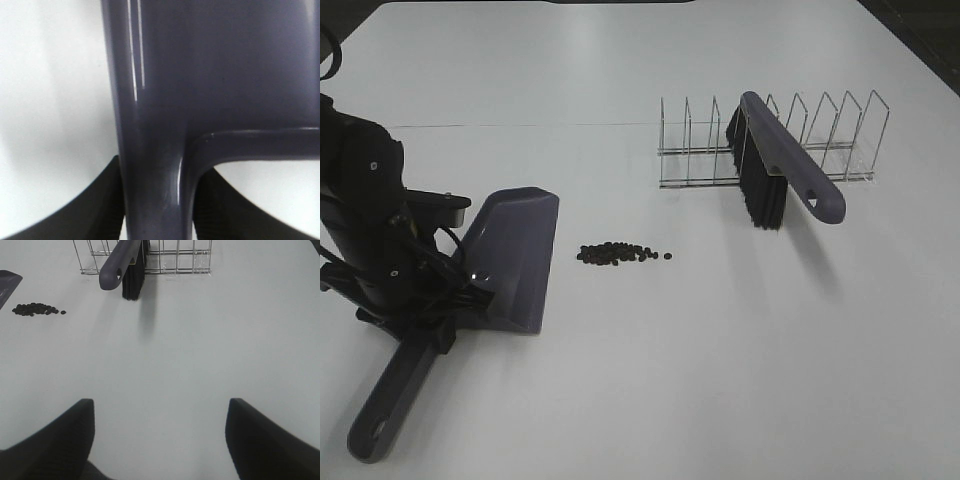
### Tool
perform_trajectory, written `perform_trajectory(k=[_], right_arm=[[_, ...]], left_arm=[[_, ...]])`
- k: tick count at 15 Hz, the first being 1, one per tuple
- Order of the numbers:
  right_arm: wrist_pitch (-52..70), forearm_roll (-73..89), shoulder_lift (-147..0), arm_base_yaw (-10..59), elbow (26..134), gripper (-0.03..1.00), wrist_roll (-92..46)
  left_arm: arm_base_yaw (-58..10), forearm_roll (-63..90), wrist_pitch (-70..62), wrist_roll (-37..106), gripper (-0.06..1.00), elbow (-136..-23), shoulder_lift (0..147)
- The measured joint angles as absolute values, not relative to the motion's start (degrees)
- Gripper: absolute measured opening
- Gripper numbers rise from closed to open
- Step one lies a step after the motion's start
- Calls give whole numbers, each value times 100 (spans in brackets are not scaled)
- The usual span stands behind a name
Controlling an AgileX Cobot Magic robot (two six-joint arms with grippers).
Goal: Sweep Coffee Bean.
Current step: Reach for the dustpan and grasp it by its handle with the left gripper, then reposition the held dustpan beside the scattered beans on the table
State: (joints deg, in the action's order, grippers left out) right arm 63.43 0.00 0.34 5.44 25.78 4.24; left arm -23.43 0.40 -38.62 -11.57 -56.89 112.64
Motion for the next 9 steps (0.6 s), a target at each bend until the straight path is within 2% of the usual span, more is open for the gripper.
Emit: perform_trajectory(k=[9], right_arm=[[6343,0,34,544,2578,64,424]], left_arm=[[-2343,-281,-3965,-1157,35,-5689,11058]])
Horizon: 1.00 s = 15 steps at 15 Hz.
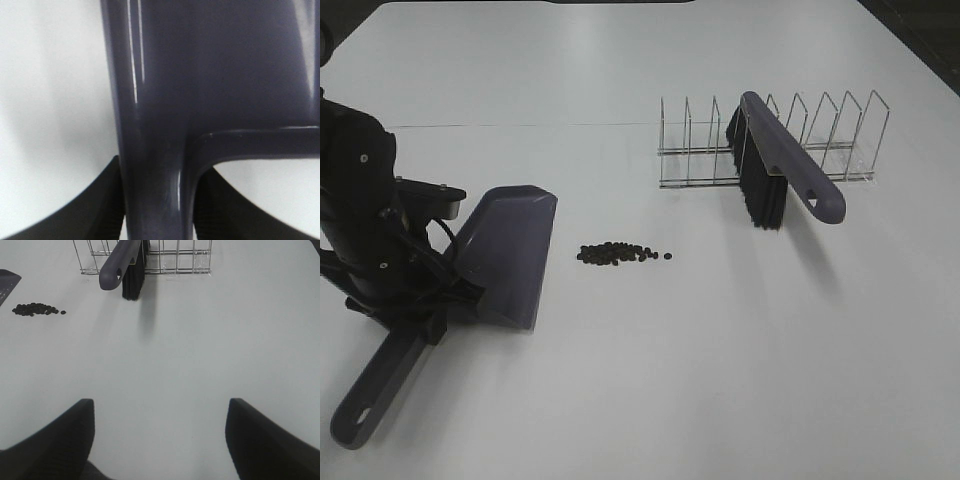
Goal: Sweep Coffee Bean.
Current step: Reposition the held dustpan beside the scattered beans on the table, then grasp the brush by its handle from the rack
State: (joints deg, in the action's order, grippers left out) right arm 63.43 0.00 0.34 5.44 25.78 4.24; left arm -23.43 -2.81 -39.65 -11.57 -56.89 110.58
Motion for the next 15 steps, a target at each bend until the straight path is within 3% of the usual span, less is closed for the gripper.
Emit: perform_trajectory(k=[7,10,15], right_arm=[[6274,0,34,544,2733,64,424],[6194,0,-676,544,3146,64,464],[6079,0,-2378,544,4057,64,504]], left_arm=[[-2343,-1031,-3982,-802,35,-5689,10640],[-2343,-1392,-3965,0,35,-5689,10640],[-2343,-1776,-3627,172,35,-5689,10640]])
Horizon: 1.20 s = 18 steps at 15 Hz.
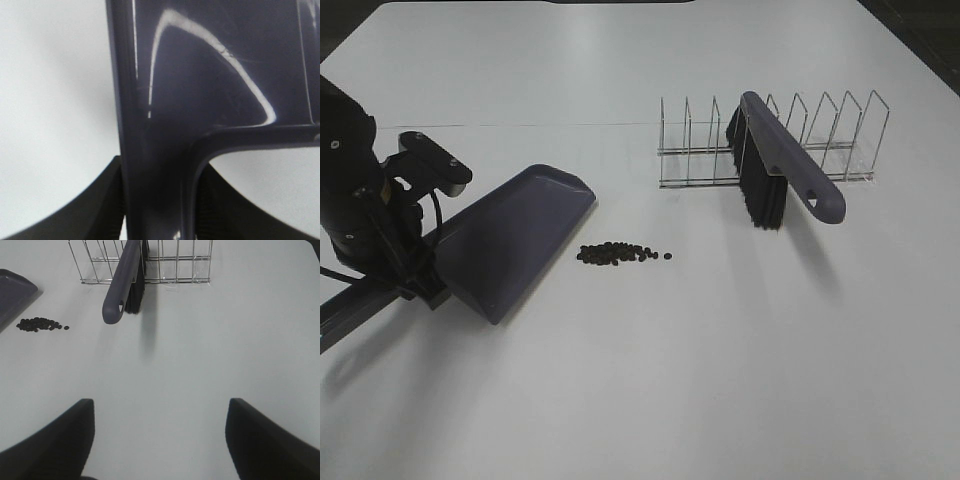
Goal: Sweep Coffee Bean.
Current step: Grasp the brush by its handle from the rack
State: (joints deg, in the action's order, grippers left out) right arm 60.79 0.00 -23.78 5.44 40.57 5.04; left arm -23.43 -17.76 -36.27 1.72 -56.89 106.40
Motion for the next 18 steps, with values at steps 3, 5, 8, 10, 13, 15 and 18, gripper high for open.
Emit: perform_trajectory(k=[3,5,8,10,13,15,18], right_arm=[[6056,0,-3759,544,4882,64,504],[6033,0,-4882,544,5632,64,390],[6142,0,-6205,544,6578,64,304],[6303,0,-6898,544,7087,64,286],[6698,0,-8308,544,8377,64,252],[6870,0,-9104,544,9058,63,252],[6973,160,-10027,544,9901,63,252]], left_arm=[[-2343,-2172,-3610,172,35,-5689,10640],[-2343,-2355,-3610,172,35,-5689,10640],[-2343,-2372,-3610,172,35,-5689,10640],[-2343,-2378,-3610,172,35,-5689,10640],[-2343,-2384,-3610,172,35,-5689,10640],[-2343,-2395,-3610,178,35,-5689,10640],[-2343,-2395,-3610,183,35,-5689,10640]])
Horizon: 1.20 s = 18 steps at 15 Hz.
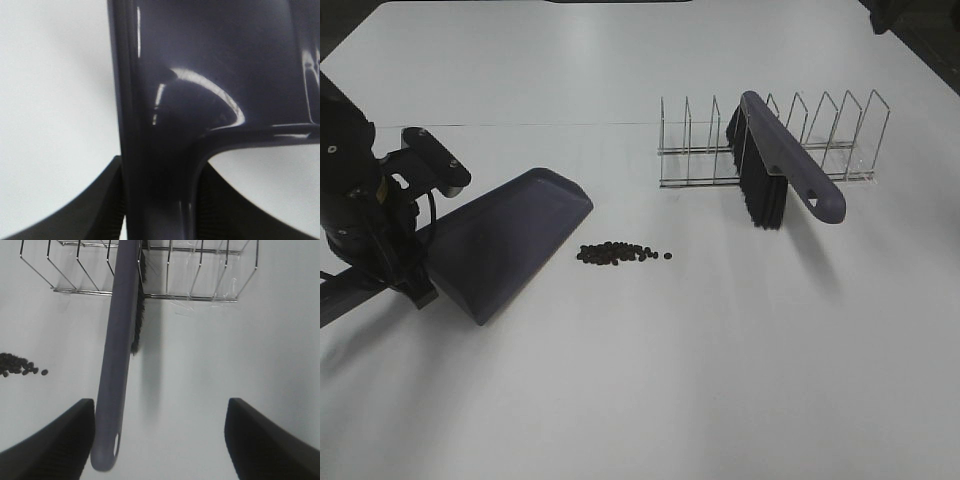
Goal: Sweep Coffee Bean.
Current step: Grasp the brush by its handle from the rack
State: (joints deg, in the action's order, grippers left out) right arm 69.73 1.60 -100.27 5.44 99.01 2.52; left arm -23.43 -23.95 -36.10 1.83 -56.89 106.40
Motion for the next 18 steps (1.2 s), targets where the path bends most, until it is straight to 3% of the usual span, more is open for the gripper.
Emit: perform_trajectory(k=[5,7,18], right_arm=[[6984,636,-11981,693,11872,63,252],[6984,636,-12324,768,12152,63,241],[6984,722,-13740,802,12296,63,0]], left_arm=[[-2343,-2401,-3610,189,35,-5689,10640],[-2343,-2401,-3610,189,35,-5689,10640],[-2343,-2401,-3610,189,35,-5689,10640]])
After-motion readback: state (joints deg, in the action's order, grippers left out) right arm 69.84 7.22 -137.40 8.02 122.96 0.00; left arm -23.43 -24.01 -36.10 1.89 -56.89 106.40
